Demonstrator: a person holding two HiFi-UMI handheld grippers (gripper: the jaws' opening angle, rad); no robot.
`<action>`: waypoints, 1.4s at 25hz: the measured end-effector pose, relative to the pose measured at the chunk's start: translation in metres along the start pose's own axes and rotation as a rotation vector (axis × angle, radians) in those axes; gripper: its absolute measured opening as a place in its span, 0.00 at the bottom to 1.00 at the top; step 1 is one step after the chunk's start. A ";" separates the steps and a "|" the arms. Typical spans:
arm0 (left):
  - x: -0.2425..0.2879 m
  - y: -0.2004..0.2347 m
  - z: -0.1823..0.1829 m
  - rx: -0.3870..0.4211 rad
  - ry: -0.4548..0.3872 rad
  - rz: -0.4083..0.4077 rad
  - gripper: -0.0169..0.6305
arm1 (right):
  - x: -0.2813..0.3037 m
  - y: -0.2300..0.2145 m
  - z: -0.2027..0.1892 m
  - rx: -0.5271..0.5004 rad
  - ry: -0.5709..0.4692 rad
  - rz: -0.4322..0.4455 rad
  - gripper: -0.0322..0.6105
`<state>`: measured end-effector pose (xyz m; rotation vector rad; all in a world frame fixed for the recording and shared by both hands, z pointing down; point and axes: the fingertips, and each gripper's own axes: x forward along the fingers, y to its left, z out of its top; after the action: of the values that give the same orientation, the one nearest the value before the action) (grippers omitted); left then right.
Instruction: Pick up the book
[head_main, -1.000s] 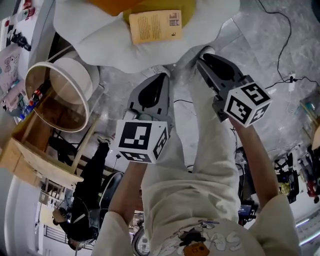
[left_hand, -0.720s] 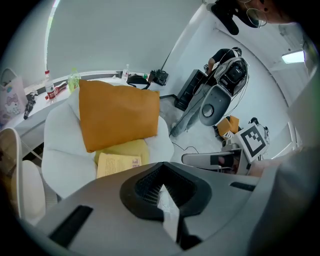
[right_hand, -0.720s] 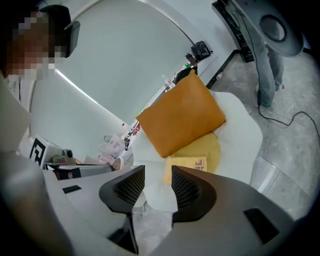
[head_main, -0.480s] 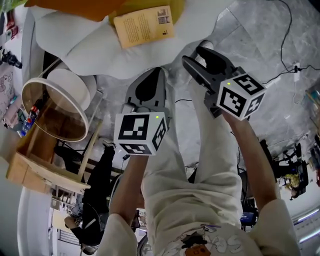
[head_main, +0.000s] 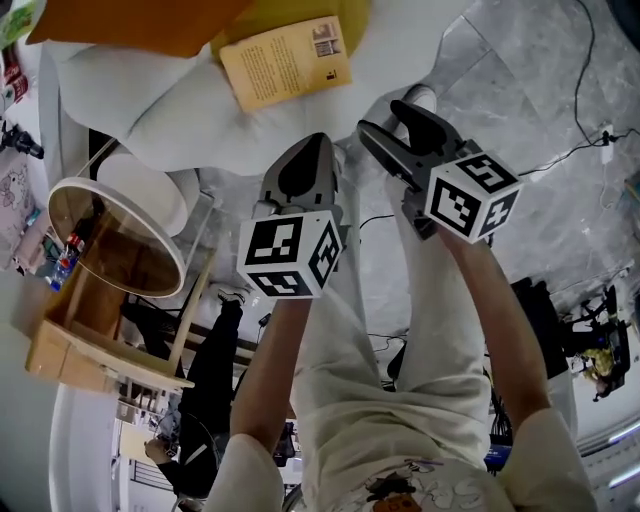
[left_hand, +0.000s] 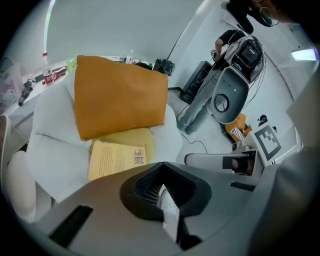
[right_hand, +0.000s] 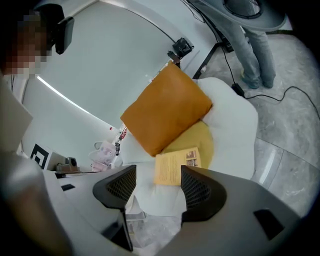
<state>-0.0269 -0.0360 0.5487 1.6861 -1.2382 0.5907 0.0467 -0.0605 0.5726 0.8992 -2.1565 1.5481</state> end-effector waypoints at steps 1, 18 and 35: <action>0.005 0.003 -0.002 -0.009 0.002 0.004 0.04 | 0.004 -0.004 -0.002 0.004 0.001 -0.004 0.48; 0.082 0.049 -0.039 -0.030 0.055 0.057 0.04 | 0.066 -0.060 -0.025 0.028 0.054 0.017 0.49; 0.127 0.081 -0.067 -0.020 0.075 0.086 0.04 | 0.116 -0.110 -0.054 0.030 0.098 0.035 0.50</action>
<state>-0.0444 -0.0418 0.7130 1.5864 -1.2635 0.6853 0.0287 -0.0673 0.7405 0.7818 -2.0970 1.6101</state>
